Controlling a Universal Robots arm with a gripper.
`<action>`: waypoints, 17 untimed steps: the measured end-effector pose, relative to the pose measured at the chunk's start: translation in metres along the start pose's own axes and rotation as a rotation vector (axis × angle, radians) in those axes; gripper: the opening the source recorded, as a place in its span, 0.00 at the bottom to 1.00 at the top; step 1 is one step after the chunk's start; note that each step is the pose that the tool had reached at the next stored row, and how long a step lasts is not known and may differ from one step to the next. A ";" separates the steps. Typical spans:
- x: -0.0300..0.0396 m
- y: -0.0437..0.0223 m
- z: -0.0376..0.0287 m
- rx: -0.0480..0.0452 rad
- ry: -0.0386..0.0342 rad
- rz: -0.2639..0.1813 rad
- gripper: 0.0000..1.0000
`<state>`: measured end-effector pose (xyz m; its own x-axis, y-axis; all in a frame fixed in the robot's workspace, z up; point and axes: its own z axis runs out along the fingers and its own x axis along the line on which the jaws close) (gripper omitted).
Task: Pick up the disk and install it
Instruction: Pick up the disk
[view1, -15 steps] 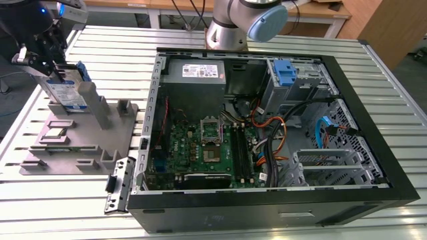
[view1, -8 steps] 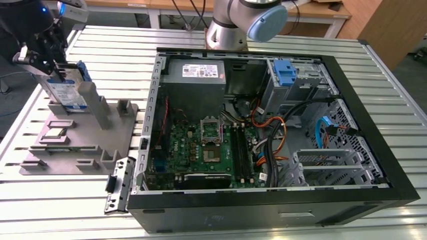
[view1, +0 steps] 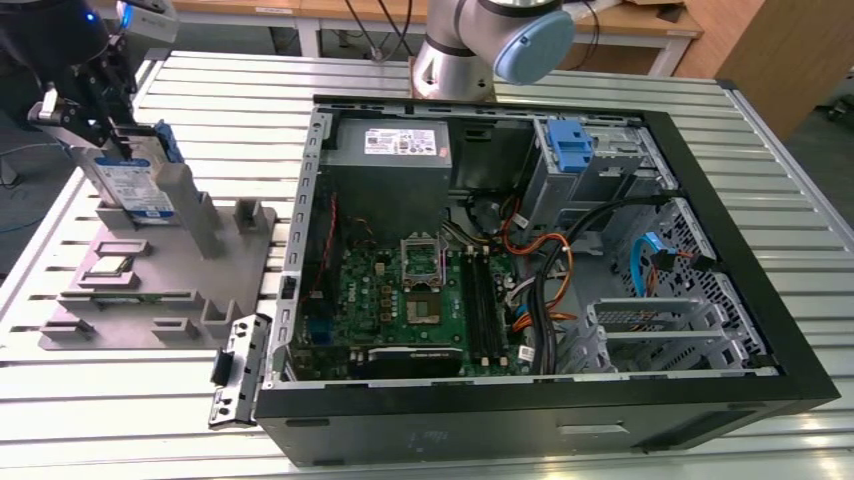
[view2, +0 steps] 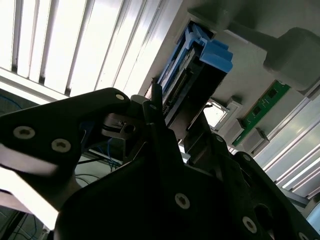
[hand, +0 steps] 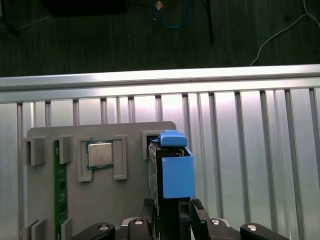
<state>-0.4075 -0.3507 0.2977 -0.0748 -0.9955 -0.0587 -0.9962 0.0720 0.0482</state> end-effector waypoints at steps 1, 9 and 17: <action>-0.0001 0.0000 -0.0001 -0.0001 -0.0001 0.000 0.42; 0.0035 -0.0003 -0.0002 -0.0001 -0.0004 0.000 0.42; 0.0050 -0.0004 -0.0003 -0.0001 -0.0005 0.000 0.42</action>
<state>-0.4074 -0.3557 0.2977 -0.0749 -0.9954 -0.0592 -0.9962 0.0720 0.0483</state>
